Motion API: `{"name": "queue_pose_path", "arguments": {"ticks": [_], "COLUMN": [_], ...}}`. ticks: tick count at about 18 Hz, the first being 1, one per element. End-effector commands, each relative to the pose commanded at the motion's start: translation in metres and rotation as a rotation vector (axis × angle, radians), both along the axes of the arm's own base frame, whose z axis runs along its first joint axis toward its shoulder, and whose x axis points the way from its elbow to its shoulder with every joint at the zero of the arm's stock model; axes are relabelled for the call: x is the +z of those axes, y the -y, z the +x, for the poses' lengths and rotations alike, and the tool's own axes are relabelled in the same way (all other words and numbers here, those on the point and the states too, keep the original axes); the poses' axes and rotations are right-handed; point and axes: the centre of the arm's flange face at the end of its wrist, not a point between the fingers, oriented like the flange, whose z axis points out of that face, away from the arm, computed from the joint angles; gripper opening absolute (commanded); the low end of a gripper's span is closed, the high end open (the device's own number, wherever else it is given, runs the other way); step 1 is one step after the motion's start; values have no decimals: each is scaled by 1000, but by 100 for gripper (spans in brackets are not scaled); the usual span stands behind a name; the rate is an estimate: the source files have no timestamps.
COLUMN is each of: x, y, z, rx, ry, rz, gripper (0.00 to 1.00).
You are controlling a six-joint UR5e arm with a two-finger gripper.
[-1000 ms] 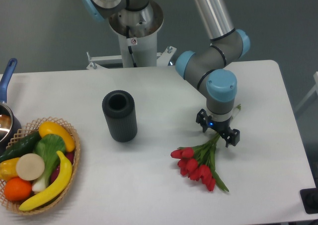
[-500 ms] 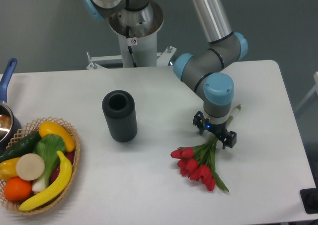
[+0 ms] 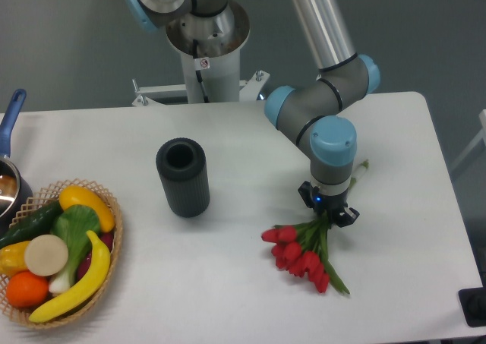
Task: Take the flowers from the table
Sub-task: 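Lift the grasped tulip bunch up off the table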
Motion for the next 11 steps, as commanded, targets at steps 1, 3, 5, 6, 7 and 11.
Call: {"name": "queue_pose_path", "arguments": {"ticks": [1,3,5,6,7,11], "x": [3,12,20,24,30,54], "y": [0,1,3,3,3,10], "z": [-1,-4,-6,-9,-11,-26], "rx": [2,7,13,17,26,72], "ry": [-5,-25,-50,-59,-67,-88], "rz": [3,-1,-18,-14,-6,22], "gripper": [0,0,0,0,0,0]}}
